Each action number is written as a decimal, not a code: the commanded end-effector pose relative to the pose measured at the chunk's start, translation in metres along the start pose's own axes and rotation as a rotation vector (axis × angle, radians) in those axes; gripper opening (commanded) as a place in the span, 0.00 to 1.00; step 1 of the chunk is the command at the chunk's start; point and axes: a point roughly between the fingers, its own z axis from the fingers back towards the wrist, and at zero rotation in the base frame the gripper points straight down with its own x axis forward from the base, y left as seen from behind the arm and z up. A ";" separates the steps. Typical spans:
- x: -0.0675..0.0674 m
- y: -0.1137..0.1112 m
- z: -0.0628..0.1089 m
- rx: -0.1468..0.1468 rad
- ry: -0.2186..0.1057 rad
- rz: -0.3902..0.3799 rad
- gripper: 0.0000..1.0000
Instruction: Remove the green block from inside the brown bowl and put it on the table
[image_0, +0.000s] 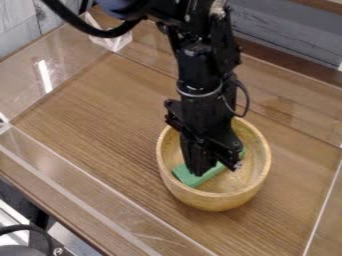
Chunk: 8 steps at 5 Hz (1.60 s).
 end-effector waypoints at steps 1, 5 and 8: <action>0.010 0.002 0.018 0.006 -0.066 -0.011 0.00; 0.009 0.004 0.026 -0.004 -0.071 -0.026 0.00; 0.009 0.007 0.027 -0.008 -0.082 -0.043 0.00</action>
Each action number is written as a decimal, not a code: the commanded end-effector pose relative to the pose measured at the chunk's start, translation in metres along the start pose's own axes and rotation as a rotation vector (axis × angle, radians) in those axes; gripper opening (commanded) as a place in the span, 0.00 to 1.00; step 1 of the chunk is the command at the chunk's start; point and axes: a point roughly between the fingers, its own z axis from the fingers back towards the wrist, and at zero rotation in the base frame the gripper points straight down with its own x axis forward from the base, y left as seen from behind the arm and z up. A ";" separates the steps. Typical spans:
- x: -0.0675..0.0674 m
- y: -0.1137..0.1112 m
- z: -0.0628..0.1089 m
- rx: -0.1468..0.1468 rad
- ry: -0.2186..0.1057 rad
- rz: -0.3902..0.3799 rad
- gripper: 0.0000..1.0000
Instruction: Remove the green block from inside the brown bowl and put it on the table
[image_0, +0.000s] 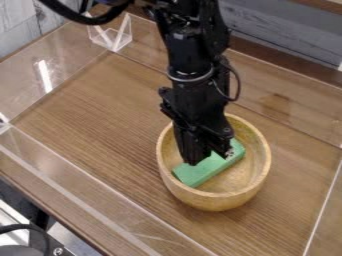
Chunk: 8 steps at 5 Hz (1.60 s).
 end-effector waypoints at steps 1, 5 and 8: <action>0.010 0.004 0.017 0.017 -0.075 -0.012 0.00; 0.007 0.011 0.017 0.018 -0.073 -0.048 0.00; 0.004 0.014 0.017 0.014 -0.072 -0.071 0.00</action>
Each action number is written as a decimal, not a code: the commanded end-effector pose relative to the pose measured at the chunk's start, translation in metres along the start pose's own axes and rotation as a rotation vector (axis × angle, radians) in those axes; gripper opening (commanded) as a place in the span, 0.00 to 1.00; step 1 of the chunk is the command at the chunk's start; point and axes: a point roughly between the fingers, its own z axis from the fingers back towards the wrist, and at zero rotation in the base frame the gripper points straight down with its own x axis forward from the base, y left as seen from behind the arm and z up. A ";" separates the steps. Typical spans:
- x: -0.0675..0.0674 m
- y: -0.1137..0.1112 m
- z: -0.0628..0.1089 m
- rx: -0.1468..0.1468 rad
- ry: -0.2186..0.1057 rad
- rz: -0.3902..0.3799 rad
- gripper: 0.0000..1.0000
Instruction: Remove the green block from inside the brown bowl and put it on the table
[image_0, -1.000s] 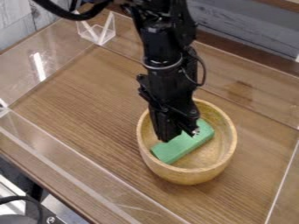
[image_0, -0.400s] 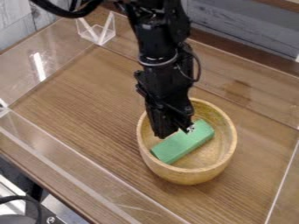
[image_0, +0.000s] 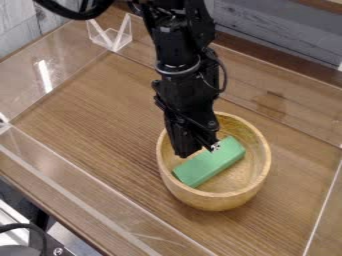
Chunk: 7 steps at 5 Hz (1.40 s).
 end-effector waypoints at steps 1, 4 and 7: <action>0.006 0.003 0.014 0.017 -0.055 -0.012 0.00; 0.003 0.005 0.018 0.013 -0.056 -0.026 0.00; 0.001 0.009 0.020 0.008 -0.060 -0.027 0.00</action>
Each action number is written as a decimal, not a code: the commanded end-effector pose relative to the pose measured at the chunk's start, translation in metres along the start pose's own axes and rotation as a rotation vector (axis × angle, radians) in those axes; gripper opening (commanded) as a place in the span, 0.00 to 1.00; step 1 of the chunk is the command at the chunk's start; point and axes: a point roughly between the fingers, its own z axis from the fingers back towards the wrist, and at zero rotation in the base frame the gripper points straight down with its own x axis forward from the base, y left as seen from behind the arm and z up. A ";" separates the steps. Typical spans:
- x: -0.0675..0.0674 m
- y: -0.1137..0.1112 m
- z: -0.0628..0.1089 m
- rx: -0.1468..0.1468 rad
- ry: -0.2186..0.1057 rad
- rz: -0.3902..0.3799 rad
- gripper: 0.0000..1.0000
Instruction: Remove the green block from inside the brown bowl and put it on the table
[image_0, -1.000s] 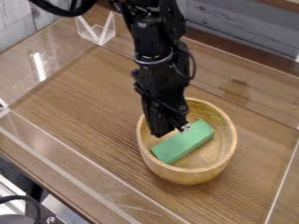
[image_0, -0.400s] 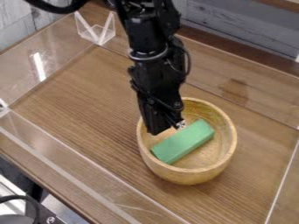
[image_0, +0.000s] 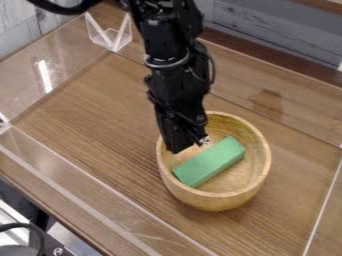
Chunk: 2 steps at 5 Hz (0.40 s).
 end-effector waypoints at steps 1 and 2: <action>0.006 0.004 0.014 0.022 -0.056 -0.005 0.00; 0.005 0.005 0.013 0.021 -0.057 -0.005 1.00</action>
